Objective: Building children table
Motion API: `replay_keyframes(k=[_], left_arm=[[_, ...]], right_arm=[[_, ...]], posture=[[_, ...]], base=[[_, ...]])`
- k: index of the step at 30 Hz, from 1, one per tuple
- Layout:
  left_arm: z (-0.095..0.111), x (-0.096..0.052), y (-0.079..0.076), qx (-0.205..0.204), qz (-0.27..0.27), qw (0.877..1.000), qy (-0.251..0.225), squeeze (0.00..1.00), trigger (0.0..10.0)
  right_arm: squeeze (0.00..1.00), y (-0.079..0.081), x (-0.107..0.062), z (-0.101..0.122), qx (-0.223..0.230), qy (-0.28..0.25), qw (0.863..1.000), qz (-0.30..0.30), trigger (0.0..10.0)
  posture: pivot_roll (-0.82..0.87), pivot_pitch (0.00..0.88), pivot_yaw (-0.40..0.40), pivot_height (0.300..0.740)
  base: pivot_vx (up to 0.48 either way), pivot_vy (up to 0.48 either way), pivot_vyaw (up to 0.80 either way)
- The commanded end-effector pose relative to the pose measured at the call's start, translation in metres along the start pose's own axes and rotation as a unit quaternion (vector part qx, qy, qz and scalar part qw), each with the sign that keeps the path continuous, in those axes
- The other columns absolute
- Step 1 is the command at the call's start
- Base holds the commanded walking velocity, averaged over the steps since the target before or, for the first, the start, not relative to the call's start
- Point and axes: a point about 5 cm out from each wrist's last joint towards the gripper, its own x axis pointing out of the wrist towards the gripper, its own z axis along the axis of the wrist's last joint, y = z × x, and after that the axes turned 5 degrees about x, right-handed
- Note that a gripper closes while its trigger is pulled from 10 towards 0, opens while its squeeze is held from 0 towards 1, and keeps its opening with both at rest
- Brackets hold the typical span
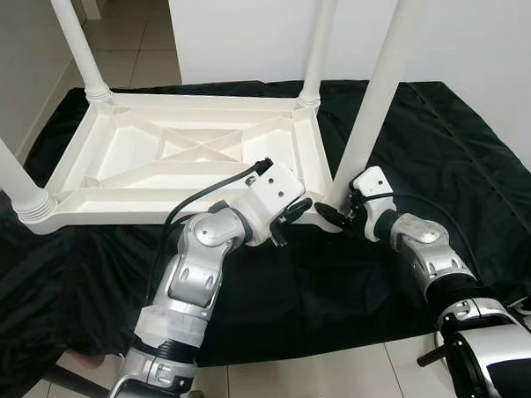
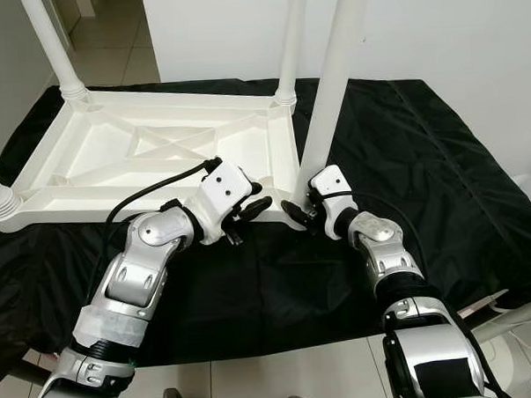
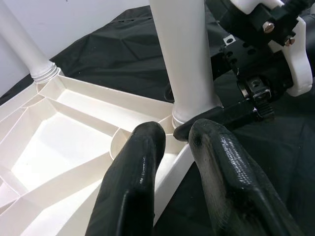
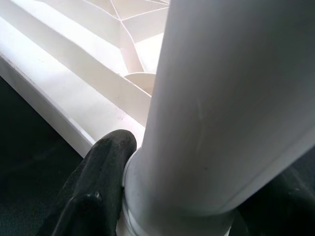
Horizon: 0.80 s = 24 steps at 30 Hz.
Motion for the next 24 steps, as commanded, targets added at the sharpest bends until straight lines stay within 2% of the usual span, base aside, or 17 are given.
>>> replay_keyframes(k=[1, 2, 5, 7, 13, 16, 18, 19, 20, 23, 24], left_arm=[[-0.003, -0.001, 0.005, 0.0, 0.071, 0.997, 0.014, 0.0, 10.0], [-0.003, 0.0, 0.005, 0.0, 0.07, 0.997, 0.014, 0.0, 10.0], [-0.003, 0.0, 0.005, 0.001, 0.068, 0.998, 0.014, 0.0, 10.0], [-0.003, 0.001, 0.005, 0.001, 0.066, 0.998, 0.013, 0.0, 10.0], [-0.002, 0.002, 0.003, 0.0, 0.063, 0.998, 0.012, 0.0, 10.0], [-0.004, 0.001, 0.003, 0.0, 0.063, 0.998, 0.013, 0.0, 10.0], [-0.004, 0.0, 0.002, 0.0, 0.064, 0.998, 0.013, 0.0, 10.0], [-0.004, 0.001, 0.002, -0.001, 0.063, 0.998, 0.014, 0.0, 10.0], [-0.004, 0.001, 0.002, -0.001, 0.063, 0.998, 0.014, 0.0, 10.0], [-0.005, 0.002, -0.002, -0.001, 0.06, 0.998, 0.014, 0.0, 10.0], [-0.005, 0.002, -0.002, -0.001, 0.06, 0.998, 0.014, 0.0, 10.0]], right_arm=[[0.0, 0.003, -0.004, -0.012, 0.018, 0.012, 1.0, -0.004, 3.3], [0.0, 0.004, -0.005, -0.012, 0.024, 0.009, 1.0, -0.01, 10.0], [0.0, 0.004, -0.005, -0.014, 0.034, 0.008, 0.999, -0.02, 10.0], [0.0, 0.005, -0.005, -0.016, 0.06, 0.008, 0.997, -0.051, 10.0], [0.0, 0.008, -0.004, -0.014, 0.075, -0.002, 0.991, -0.108, 10.0], [0.0, 0.015, -0.004, -0.016, 0.124, -0.001, 0.968, -0.217, 10.0], [0.0, 0.017, -0.005, -0.017, 0.131, 0.002, 0.963, -0.235, 10.0], [0.0, 0.025, -0.004, -0.018, 0.15, -0.001, 0.952, -0.267, 10.0], [0.0, 0.025, -0.004, -0.018, 0.15, -0.001, 0.952, -0.267, 10.0], [0.0, 0.045, -0.002, -0.017, 0.195, -0.014, 0.917, -0.349, 10.0], [0.0, 0.045, -0.002, -0.017, 0.195, -0.014, 0.917, -0.349, 10.0]], posture=[[-0.07, 0.0, 0.002, 0.74], [-0.07, 0.0, 0.004, 0.74], [-0.07, 0.0, 0.007, 0.74], [-0.08, 0.0, 0.009, 0.74], [-0.08, 0.0, -0.002, 0.74], [-0.08, 0.0, -0.007, 0.74], [-0.08, 0.0, -0.007, 0.74], [-0.09, 0.0, -0.01, 0.74], [-0.09, 0.0, -0.01, 0.74], [-0.09, 0.0, -0.009, 0.74], [-0.09, 0.0, -0.009, 0.74]], base=[[0.0, 0.0, 0.0], [0.0, 0.0, 0.0], [0.0, 0.0, 0.0], [0.0, 0.0, 0.0], [0.0, 0.0, 0.0], [0.0, 0.0, 0.0], [0.0, 0.0, 0.0], [0.0, 0.0, 0.0], [0.0, 0.0, 0.0], [0.0, 0.0, 0.0], [0.0, 0.0, 0.0]])
